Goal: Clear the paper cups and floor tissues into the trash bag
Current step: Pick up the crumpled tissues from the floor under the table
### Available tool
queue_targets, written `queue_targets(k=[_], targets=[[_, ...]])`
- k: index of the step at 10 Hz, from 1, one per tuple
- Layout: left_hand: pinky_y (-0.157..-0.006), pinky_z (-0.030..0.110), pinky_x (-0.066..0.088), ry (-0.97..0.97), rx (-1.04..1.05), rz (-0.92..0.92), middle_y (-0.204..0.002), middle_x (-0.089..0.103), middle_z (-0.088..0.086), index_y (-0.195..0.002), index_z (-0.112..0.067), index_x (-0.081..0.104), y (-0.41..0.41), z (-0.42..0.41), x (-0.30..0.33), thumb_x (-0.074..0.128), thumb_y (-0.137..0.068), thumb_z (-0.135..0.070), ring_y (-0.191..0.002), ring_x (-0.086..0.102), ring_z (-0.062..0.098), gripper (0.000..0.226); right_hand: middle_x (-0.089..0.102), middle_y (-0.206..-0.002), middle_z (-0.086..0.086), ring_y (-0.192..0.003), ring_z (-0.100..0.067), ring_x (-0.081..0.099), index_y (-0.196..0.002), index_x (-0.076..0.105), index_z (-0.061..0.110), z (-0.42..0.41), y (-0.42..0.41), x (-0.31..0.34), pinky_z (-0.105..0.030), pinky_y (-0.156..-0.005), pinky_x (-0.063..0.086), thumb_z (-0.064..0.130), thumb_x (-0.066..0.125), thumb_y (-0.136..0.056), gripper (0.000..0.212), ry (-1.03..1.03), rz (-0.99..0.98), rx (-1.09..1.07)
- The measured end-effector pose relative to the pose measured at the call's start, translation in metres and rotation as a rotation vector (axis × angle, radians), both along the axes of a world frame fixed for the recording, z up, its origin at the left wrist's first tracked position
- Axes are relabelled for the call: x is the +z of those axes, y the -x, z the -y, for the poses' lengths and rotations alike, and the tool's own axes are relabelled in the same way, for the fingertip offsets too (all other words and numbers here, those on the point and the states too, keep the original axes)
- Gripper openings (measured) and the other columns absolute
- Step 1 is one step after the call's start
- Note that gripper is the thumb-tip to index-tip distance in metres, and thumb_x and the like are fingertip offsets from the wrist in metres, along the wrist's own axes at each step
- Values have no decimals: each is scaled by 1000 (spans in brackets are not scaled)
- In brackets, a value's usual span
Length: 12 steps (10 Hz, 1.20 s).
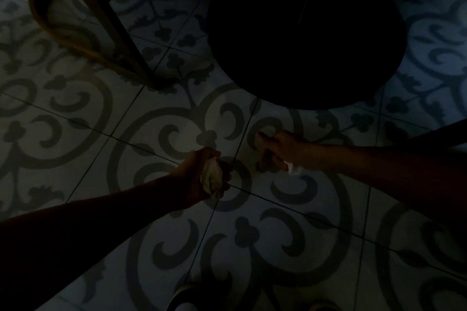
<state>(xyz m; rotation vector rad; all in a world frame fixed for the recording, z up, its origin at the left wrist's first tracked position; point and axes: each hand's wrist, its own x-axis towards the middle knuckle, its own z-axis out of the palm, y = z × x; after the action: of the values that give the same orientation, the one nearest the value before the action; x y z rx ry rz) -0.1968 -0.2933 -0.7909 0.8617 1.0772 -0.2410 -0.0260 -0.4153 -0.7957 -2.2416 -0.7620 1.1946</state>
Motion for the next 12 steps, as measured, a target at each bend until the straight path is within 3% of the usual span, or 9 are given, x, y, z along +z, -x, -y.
queue_targets(k=[1,2,3,4,5,6,7,9,12], targets=[[-55,28,46,38,-1,42,-58,64,4,-81,-4,60,1,-1,-10,40,-92,-22,-51,61,16,30,60,-69,-8,-59,-17,60,-68,64,5,-2,4,16,-32,-63,49,50,37,-95,59,-11,-108,-55],[-50,26,45,94,64,28,-52,63,3,-76,-5,60,2,0,-13,36,-95,-20,-46,60,15,35,62,-79,-6,-59,-6,60,-77,60,9,1,-1,25,-21,-73,51,28,40,-100,36,-23,-248,48],[-62,36,45,76,131,22,-66,62,14,-74,-3,64,2,4,-18,44,-94,-21,-57,60,26,33,61,-48,24,-47,13,55,-62,55,32,-1,-4,9,-10,-60,47,-3,39,-97,52,-53,-529,-72],[-56,35,55,-119,22,21,-63,66,-4,-72,-24,65,11,20,-17,72,-77,-4,-65,68,25,22,54,-38,8,-44,1,56,-49,52,20,2,10,0,-18,-57,47,2,48,-92,47,-92,-670,-157],[-49,21,49,9,191,-64,-51,62,-1,-72,-15,60,29,42,-4,51,-87,-30,-53,66,31,24,54,-56,-2,-48,-4,54,-58,52,14,12,37,-3,-12,-40,39,2,53,-86,31,-85,-810,-316],[-51,21,43,239,306,-116,-56,60,8,-76,-3,59,55,65,8,32,-92,-38,-46,58,21,48,68,-59,6,-49,-3,56,-81,62,14,34,72,-7,-13,-39,41,12,51,-93,16,25,-835,-368],[-57,28,38,249,370,-150,-58,60,11,-72,-1,62,85,80,36,33,-93,-36,-51,56,23,51,64,-59,5,-37,-1,47,-91,56,17,54,109,6,-12,-30,34,17,45,-97,13,76,-977,-538],[-53,25,43,319,467,-186,-55,61,11,-61,-3,63,127,96,107,32,-93,-36,-49,57,23,55,38,-38,8,-28,-5,28,-78,55,18,70,155,70,-12,-30,18,42,43,-96,32,158,-976,-726],[-56,27,42,333,404,-228,-66,58,12,-74,-4,61,159,86,226,32,-93,-37,-60,53,24,48,50,-50,3,-37,-11,36,-63,53,16,89,184,187,-17,-36,23,37,53,-89,34,248,-1062,-939]])
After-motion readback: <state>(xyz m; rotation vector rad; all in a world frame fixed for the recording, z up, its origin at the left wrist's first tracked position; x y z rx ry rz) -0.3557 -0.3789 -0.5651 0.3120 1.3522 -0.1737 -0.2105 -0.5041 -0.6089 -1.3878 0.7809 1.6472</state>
